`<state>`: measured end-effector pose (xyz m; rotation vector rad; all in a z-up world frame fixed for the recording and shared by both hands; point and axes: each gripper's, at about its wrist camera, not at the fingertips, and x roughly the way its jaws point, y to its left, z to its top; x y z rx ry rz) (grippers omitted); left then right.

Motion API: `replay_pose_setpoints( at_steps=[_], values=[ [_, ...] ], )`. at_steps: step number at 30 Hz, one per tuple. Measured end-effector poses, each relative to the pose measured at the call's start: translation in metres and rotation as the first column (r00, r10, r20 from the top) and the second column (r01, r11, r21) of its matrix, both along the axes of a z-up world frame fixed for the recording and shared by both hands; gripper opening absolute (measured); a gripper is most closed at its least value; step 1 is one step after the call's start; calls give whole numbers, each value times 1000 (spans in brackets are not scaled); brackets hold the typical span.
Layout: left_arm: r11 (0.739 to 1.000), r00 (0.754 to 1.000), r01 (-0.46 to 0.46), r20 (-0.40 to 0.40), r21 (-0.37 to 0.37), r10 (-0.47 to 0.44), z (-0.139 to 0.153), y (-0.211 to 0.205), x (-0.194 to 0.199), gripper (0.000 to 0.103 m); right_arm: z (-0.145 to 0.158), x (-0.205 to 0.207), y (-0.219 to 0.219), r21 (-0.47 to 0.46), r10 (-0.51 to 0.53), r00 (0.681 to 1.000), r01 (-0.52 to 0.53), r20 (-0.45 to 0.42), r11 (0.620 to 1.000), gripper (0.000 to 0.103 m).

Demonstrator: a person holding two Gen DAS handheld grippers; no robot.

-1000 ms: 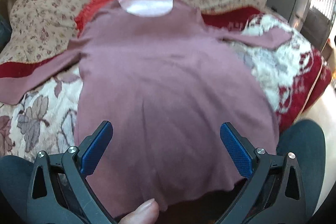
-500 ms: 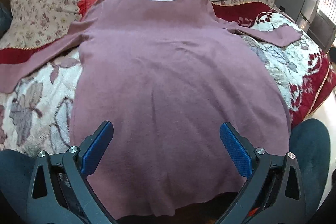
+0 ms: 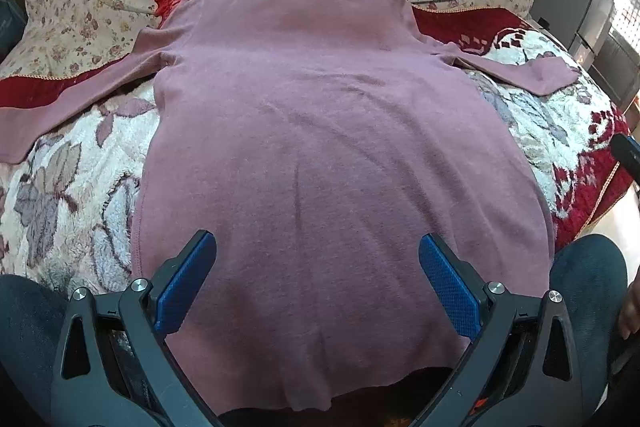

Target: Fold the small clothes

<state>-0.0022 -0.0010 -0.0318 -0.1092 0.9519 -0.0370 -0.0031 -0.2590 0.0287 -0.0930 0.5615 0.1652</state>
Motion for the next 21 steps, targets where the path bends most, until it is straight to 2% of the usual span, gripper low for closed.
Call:
replay_pose_setpoints(
  at_steps=[12,15,19,21],
  values=[
    [1000,1000,-18,7,17,17,-1,-1,2,102,-11,12,-4,9,-16,998,16,-58,1000,90],
    [999,999,-16,44,29,14,4,-4,0,102,-12,15,-6,28,-13,997,15,-71,999,90],
    [995,992,-24,122,93,13,11,-10,-5,102,-14,18,-11,50,-25,997,29,-78,998,90],
    [996,988,-37,150,80,25,17,-8,-9,102,-15,19,-13,63,-36,996,41,-86,997,90]
  ],
)
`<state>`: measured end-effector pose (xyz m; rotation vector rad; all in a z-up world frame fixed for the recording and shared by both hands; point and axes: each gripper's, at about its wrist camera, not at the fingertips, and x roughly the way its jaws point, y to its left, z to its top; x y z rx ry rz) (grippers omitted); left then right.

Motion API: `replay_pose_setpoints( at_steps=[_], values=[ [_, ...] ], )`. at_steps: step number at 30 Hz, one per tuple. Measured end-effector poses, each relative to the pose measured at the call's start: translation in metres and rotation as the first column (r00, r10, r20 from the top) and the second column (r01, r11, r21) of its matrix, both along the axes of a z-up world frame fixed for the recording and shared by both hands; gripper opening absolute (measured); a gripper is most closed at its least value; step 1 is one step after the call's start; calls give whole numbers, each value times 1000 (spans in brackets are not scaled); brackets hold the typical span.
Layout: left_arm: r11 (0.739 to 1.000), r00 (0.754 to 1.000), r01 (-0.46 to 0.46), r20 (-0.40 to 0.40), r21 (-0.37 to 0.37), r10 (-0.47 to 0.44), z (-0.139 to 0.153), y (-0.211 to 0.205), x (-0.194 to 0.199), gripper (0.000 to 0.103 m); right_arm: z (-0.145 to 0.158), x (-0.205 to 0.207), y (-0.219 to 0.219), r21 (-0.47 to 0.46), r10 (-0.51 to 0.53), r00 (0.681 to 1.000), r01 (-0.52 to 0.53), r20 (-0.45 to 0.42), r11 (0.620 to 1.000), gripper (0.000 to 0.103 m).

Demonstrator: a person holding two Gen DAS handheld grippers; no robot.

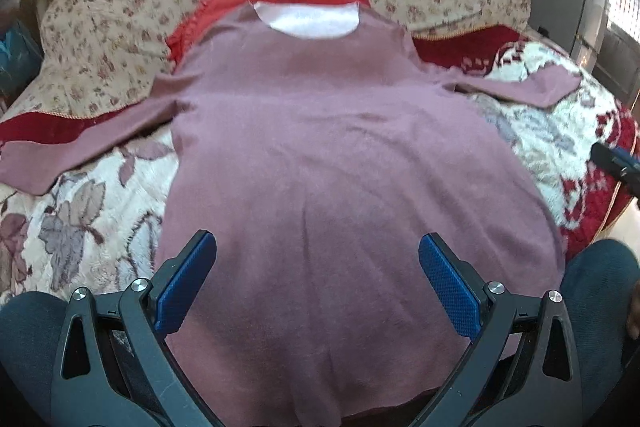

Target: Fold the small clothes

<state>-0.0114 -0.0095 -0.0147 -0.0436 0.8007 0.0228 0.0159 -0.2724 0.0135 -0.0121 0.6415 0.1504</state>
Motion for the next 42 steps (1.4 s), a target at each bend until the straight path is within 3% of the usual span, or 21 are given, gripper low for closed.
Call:
replay_pose_setpoints(
  at_steps=[6,14,19,22,42],
  values=[
    [997,998,-64,-21,-38,64,19,-1,-12,102,0,1,-10,40,-19,1000,19,-5,999,90],
    [998,998,-56,-38,-33,55,45,-27,-43,102,-4,4,-18,58,-25,999,28,-42,998,90],
    [997,997,-82,14,-10,82,51,-25,-48,102,-8,8,-19,46,-33,997,36,-73,998,90],
    [995,996,-87,11,-43,88,48,-22,-42,102,-8,7,-18,23,-40,997,42,-70,999,90],
    [998,1000,6,-18,-62,-7,0,-18,-14,102,-17,14,5,-137,-116,989,103,-92,985,90]
  ],
)
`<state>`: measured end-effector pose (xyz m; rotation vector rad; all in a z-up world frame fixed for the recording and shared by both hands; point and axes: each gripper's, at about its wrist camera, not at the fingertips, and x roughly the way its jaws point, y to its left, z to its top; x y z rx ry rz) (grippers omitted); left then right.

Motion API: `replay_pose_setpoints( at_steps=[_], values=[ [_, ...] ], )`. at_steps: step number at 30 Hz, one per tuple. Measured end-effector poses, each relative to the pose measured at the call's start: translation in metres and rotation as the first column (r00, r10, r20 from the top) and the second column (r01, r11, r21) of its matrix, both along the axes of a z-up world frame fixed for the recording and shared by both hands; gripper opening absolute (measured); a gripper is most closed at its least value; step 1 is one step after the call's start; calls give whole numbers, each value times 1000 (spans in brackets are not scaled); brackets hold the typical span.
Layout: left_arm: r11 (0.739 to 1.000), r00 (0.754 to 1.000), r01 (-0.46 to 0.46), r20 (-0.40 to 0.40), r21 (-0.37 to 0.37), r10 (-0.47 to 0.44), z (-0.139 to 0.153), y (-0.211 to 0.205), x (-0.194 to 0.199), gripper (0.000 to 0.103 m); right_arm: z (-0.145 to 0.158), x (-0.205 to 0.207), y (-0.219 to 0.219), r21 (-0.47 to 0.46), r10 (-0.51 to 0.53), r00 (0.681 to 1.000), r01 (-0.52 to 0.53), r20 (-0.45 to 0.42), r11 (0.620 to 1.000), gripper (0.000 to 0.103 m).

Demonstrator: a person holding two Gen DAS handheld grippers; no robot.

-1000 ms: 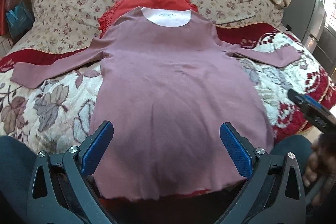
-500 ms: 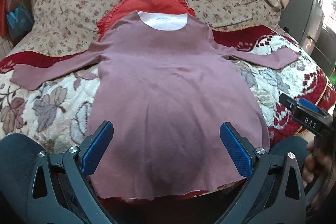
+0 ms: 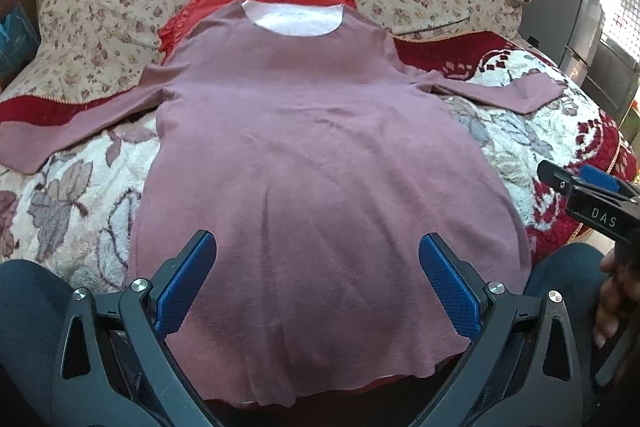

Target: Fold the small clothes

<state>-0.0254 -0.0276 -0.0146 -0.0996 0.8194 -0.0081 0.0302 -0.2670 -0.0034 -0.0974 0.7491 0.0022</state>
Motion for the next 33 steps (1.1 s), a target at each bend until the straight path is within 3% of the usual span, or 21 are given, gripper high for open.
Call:
replay_pose_setpoints(
  at_steps=[6,9,12,17,21,33],
  values=[
    [998,999,-45,-30,-43,44,-9,17,6,102,-2,0,13,-35,55,998,-55,-3,998,90],
    [997,996,-66,-65,-32,64,-13,23,8,102,5,0,8,40,103,995,-103,10,994,89],
    [996,993,-53,-105,-70,46,-19,27,9,102,12,9,0,146,165,986,-166,17,975,89],
    [995,993,-47,-114,-82,38,-20,27,9,102,26,29,10,0,181,982,-182,57,983,89],
    [994,991,-63,-125,-94,51,-22,29,11,102,15,41,7,0,170,985,-170,23,985,86],
    [995,987,-59,-151,-75,47,-31,24,18,102,12,39,5,1,148,988,-148,42,989,86]
  ],
)
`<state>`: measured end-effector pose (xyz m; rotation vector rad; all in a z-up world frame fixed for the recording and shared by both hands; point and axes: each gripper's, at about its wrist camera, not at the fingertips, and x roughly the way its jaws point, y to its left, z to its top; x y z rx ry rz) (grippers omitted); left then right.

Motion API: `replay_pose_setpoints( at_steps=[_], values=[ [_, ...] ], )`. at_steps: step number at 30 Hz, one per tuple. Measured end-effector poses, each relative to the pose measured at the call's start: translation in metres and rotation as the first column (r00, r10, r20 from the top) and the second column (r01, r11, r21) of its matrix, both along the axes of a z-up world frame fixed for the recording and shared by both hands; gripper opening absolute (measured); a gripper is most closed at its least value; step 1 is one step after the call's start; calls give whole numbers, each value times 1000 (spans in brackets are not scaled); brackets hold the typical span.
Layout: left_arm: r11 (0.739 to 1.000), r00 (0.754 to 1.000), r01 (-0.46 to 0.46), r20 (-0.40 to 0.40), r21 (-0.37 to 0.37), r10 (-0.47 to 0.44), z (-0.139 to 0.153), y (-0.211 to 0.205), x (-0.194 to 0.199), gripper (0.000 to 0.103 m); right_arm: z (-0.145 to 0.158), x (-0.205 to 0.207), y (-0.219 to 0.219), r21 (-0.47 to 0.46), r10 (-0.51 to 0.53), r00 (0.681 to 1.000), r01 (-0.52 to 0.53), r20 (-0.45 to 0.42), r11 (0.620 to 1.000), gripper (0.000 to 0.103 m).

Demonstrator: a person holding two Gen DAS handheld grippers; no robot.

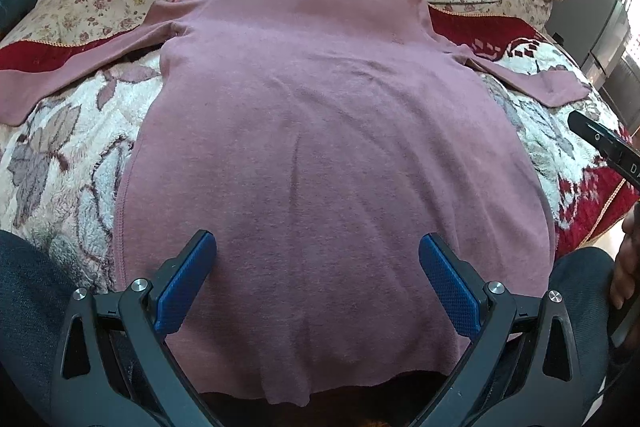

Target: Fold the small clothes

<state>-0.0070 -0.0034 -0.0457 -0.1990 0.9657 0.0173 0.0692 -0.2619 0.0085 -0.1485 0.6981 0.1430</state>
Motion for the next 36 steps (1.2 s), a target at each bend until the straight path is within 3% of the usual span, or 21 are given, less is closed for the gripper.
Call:
replay_pose_setpoints(
  at_steps=[36],
  values=[
    [1000,1000,-7,4,-14,7,2,1,-5,102,5,-6,4,-5,-3,1000,3,14,1000,86]
  ],
)
